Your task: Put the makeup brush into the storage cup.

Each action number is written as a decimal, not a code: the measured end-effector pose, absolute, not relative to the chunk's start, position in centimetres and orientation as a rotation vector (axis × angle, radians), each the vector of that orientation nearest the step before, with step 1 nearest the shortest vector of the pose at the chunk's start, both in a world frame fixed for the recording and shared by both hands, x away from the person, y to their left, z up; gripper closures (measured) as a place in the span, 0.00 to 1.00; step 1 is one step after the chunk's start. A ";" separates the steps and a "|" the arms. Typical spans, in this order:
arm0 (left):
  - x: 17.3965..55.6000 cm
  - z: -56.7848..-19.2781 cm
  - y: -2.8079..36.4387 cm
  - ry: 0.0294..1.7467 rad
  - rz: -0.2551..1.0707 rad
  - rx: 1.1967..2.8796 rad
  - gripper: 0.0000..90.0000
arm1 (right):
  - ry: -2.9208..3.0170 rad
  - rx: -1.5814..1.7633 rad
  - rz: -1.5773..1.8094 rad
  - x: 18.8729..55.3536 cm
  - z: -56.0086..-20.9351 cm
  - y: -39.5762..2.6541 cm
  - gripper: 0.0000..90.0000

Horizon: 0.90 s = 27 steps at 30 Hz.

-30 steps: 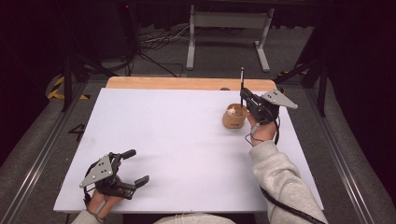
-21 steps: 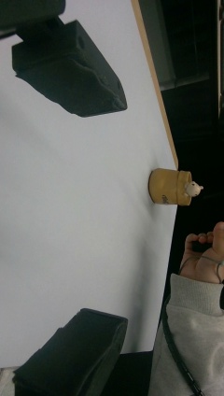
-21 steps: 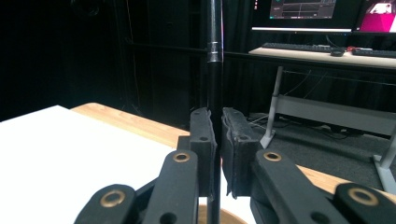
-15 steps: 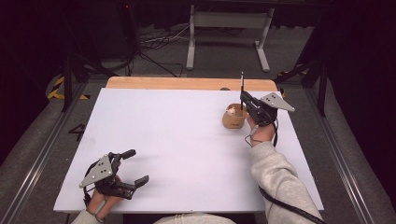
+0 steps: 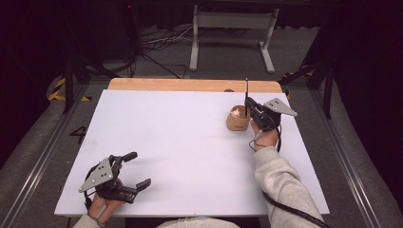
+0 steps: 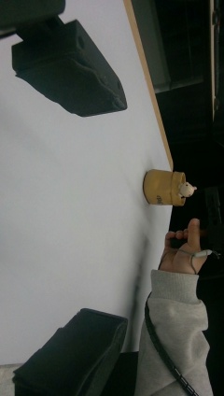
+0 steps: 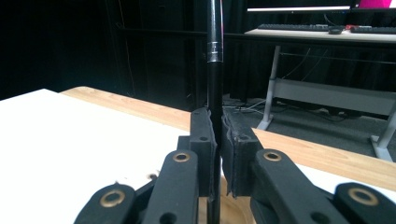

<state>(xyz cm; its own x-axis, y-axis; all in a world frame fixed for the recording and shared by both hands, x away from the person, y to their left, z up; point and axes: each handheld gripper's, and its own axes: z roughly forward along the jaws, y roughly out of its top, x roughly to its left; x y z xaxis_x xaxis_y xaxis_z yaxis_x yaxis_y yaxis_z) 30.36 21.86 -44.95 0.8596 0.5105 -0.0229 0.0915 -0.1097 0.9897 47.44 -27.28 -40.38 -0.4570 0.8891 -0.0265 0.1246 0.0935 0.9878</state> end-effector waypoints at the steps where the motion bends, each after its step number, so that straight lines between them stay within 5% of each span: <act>1: 30.4 -44.9 21.9 0.473 0.382 1.660 0.02 | 1.694 1.011 1.426 47.4 -40.5 -27.3 0.93; 23: 30.4 -45.0 21.9 0.470 0.383 1.664 0.02 | 1.734 1.083 1.433 47.6 -42.0 -27.5 0.93; 27: 30.4 -45.0 21.9 0.475 0.377 1.662 0.02 | 1.718 1.080 1.437 47.3 -41.7 -27.5 0.83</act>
<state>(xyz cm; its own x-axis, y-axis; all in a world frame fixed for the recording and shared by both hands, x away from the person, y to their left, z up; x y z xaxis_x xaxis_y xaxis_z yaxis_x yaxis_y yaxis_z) 30.36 21.85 -44.99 0.8596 0.5104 -0.0234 0.0930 -0.1112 0.9894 47.32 -27.46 -41.75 -0.4546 0.8902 0.0291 0.1864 0.0631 0.9804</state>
